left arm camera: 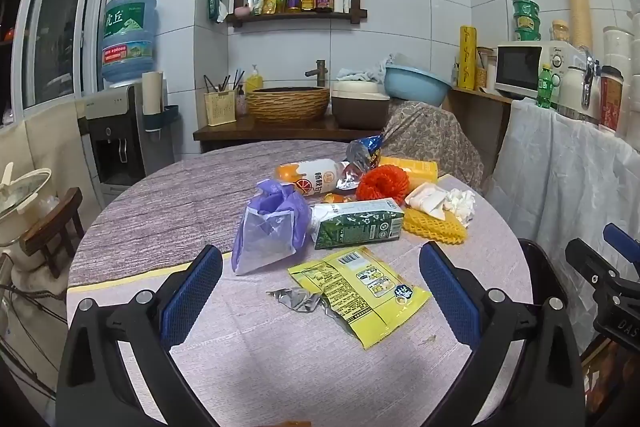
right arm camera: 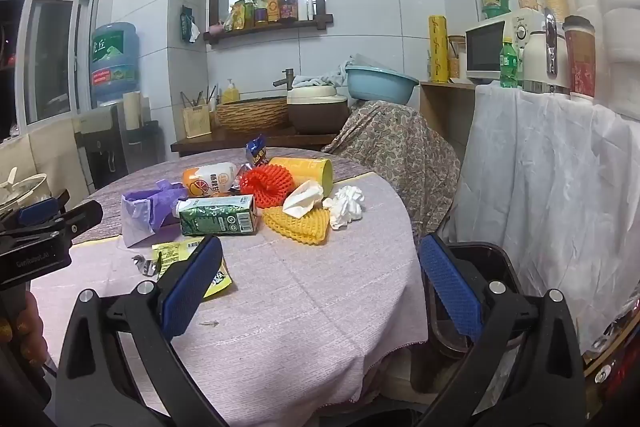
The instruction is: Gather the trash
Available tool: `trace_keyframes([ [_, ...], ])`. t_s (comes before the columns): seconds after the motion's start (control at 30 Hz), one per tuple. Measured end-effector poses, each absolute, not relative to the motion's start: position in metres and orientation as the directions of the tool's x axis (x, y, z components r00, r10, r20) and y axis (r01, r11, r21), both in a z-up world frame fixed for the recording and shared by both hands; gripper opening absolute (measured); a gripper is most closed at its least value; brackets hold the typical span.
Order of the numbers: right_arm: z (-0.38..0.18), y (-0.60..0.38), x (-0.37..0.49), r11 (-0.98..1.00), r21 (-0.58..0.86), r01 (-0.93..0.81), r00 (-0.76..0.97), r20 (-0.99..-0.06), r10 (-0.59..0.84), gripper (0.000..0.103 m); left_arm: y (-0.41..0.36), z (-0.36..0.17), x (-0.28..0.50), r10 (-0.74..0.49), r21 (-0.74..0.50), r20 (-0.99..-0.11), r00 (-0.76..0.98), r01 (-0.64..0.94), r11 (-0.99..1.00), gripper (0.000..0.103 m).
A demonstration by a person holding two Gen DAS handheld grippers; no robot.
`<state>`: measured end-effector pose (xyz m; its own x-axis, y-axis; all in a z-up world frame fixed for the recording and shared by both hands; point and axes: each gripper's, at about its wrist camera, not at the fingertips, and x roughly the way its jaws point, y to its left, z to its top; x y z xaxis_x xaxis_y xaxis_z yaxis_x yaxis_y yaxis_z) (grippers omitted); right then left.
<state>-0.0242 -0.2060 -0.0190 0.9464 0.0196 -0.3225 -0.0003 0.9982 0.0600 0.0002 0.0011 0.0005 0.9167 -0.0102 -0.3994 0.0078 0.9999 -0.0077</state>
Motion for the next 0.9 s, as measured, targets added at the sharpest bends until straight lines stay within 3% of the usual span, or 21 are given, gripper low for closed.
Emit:
trace_keyframes([
  [0.9,-0.021,-0.2072,-0.0217,0.998,0.059,0.004,0.943,-0.332,0.016,0.098,-0.0003,-0.0062,0.0051,-0.004,-0.003,-0.411,0.912,0.004,1.0,0.098],
])
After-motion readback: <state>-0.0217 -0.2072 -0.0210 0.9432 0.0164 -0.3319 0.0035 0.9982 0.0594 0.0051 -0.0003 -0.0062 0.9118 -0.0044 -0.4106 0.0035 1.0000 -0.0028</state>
